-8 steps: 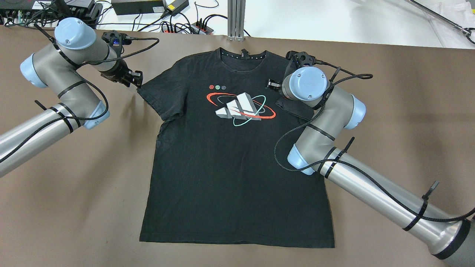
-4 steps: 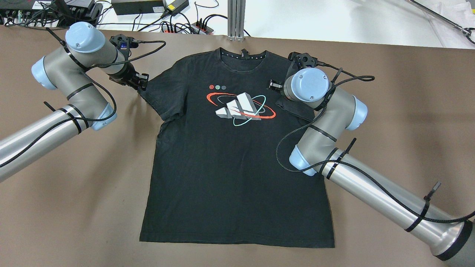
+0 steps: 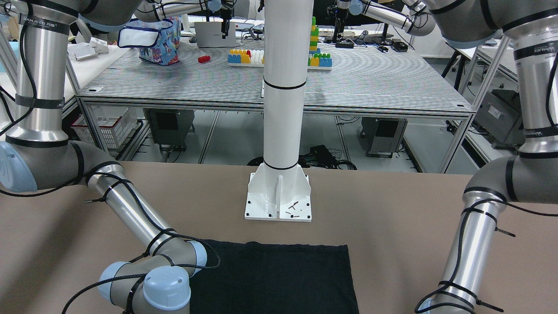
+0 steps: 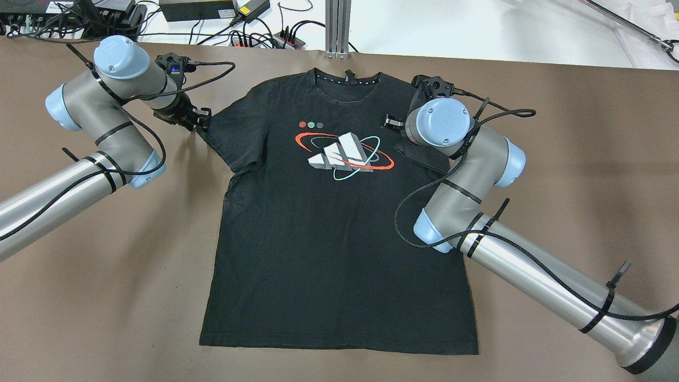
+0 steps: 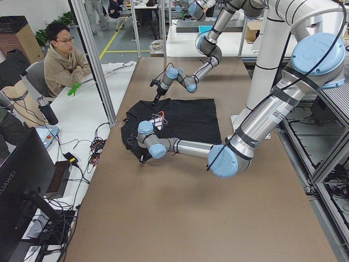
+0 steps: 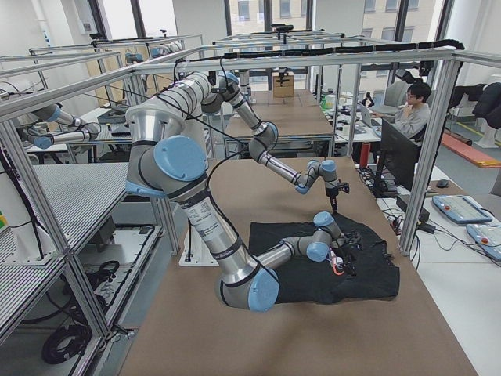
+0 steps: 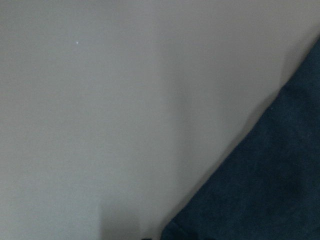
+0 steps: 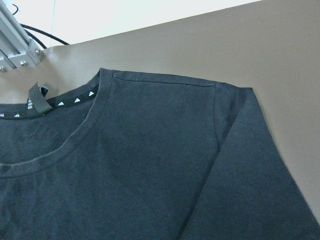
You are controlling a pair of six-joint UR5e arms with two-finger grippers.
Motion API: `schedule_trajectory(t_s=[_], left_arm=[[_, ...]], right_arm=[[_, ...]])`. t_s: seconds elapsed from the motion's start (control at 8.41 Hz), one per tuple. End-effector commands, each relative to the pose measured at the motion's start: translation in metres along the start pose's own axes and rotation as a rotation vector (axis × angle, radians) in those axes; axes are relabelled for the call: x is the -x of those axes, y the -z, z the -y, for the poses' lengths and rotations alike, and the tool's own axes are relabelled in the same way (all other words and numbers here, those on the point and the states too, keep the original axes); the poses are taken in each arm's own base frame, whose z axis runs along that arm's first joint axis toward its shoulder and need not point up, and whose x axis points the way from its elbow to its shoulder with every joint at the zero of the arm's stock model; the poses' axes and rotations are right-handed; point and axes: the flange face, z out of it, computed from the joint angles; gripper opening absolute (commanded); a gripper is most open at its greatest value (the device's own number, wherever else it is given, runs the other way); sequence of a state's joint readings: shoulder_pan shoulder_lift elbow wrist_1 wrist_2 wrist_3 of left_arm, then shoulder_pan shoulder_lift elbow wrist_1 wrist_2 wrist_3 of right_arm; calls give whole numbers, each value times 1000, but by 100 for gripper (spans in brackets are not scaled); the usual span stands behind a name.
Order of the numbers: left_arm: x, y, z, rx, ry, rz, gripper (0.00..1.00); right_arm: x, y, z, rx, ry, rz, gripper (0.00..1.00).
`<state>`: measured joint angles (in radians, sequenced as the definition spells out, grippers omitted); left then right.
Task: Fold clothes
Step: 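Bring the left gripper to the other shoulder while the right gripper hovers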
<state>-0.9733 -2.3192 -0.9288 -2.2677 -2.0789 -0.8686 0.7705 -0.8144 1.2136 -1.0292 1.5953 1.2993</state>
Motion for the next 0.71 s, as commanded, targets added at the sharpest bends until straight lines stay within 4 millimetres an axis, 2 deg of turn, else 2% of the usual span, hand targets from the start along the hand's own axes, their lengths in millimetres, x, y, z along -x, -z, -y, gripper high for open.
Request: schedule_trajectory(t_s=[0.0, 0.12, 0.24, 0.48, 0.59], left_arm=[[-1, -3, 2, 2, 3, 5, 37], [-1, -3, 2, 2, 5, 5, 0], [-3, -1, 3, 4, 7, 2, 0], [-34, 22, 19, -13, -5, -43, 0], [-65, 55, 29, 27, 42, -85, 0]], right_arm=[[3, -1, -8, 9, -19, 3, 89], [3, -1, -8, 9, -23, 3, 89], [2, -1, -9, 9, -24, 2, 89], [3, 9, -10, 6, -17, 23, 89], [-2, 16, -12, 9, -10, 35, 89]])
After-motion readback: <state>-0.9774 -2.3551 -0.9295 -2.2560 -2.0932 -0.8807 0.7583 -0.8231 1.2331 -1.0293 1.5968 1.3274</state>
